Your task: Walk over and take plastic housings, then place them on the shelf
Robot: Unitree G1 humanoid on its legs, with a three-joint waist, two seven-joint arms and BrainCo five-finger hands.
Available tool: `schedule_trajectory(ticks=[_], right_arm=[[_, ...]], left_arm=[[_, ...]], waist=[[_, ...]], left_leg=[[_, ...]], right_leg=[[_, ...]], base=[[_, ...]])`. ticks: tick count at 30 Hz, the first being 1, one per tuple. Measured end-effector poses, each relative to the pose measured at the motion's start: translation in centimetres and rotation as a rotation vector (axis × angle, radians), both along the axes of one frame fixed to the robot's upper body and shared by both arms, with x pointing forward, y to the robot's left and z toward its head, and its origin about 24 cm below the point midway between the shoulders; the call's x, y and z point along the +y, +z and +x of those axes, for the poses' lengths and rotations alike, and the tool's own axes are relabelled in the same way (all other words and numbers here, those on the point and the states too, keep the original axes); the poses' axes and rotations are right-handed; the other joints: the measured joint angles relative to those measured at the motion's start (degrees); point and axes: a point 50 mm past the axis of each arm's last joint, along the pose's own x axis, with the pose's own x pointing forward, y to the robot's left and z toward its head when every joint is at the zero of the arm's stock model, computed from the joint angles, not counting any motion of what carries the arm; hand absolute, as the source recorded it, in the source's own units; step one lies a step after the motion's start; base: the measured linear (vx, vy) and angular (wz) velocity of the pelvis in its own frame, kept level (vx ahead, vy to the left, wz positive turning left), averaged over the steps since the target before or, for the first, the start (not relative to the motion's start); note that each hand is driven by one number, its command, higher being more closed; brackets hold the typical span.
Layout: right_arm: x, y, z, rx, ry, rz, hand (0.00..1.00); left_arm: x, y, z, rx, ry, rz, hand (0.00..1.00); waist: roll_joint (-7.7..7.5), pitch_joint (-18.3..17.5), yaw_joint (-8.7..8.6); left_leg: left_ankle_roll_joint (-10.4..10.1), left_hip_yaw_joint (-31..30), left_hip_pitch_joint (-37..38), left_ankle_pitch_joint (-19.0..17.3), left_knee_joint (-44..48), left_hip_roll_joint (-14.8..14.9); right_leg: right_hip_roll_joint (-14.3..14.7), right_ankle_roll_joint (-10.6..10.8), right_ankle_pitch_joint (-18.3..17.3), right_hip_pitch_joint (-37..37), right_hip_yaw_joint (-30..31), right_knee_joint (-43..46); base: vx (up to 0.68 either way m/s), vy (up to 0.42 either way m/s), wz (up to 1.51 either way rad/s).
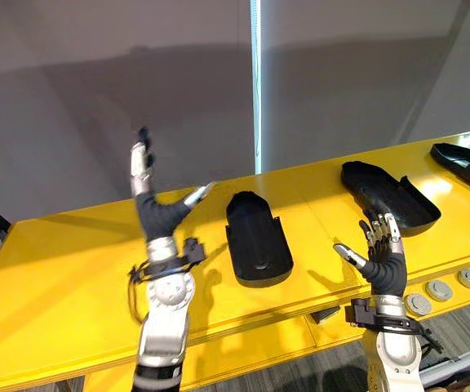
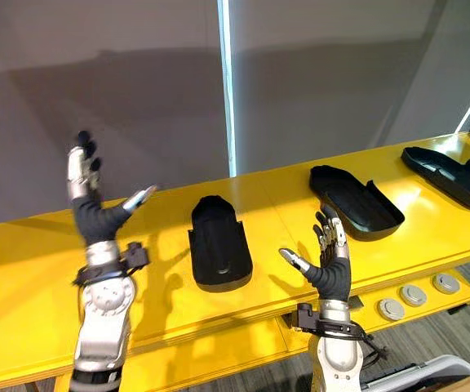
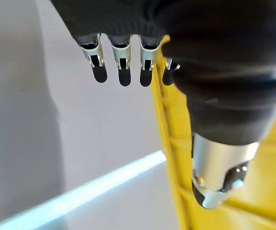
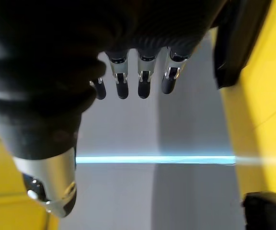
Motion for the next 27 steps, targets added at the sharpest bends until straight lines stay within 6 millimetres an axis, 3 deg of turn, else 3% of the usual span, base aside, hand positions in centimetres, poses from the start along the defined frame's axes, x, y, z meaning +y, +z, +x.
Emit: schedule_trajectory(ticks=[2,3,10,11,18,23,27], right_arm=[[-1.2,0.5,0.0,-0.021,-0.054,-0.013,0.0],[-2.7,0.9,0.6,-0.048,-0.126,-0.015,0.0],[-2.7,0.7,0.5,-0.04,-0.128,-0.011,0.0],[-2.7,0.7,0.5,-0.039,-0.128,-0.007,1.0],[-1.6,-1.1,-1.2,0.032,-0.113,0.057,1.0],[1.4,-1.3,-3.8,0.078,0.043,0.058,1.0],[2.5,-3.1,-5.8,0.196,0.135,0.06,1.0]], left_arm=[[1.6,-0.9,-1.2,0.031,0.068,0.003,0.0],[5.4,-2.2,-4.8,-0.006,0.122,-0.154,0.0],[5.3,-2.2,-4.8,-0.01,0.105,-0.169,0.0],[5.3,-2.3,-4.8,-0.011,0.089,-0.189,0.0],[4.6,-3.2,-4.5,0.001,-0.036,-0.286,0.0],[4.3,-4.1,-4.0,0.031,-0.087,-0.334,0.0],[3.7,-4.7,-3.6,0.06,-0.119,-0.344,0.0]], waist=[[-0.05,0.0,0.75],[-4.09,0.7,3.31],[-4.44,1.3,2.99],[-4.74,2.0,3.06],[-6.26,4.7,3.15],[-6.27,5.3,0.82],[-6.14,5.4,-0.3]], left_leg=[[0.1,-1.5,-0.9,0.3,0.0,-0.1],[0.3,-2.2,-1.4,0.6,-0.1,-0.6],[0.5,-3.3,-2.1,0.9,0.0,-0.7],[0.5,-3.4,-2.1,1.0,0.1,-0.6],[-0.2,-1.3,-2.7,0.4,0.2,-1.0],[-0.3,4.1,-2.7,-1.1,0.2,-1.0],[0.1,7.9,-0.9,-2.3,0.4,-0.5]], right_leg=[[-0.2,0.2,-0.2,0.1,-1.5,-0.1],[-0.9,0.6,-0.7,0.0,-2.6,0.2],[-1.0,0.3,-0.5,-0.1,-3.6,0.2],[-1.0,0.3,-0.5,-0.1,-3.7,0.2],[-1.3,0.6,-0.8,-2.3,-1.1,0.3],[-1.4,0.8,-0.5,-5.6,4.1,1.1],[-0.7,0.9,0.1,-5.4,7.9,1.0]], base=[[-0.01,0.004,0.38],[-0.01,0.001,0.17],[0.0,0.001,0.06],[-0.01,0.006,0.14],[-0.01,0.009,-0.18],[0.01,0.036,-0.56],[0.07,0.017,-0.45]])
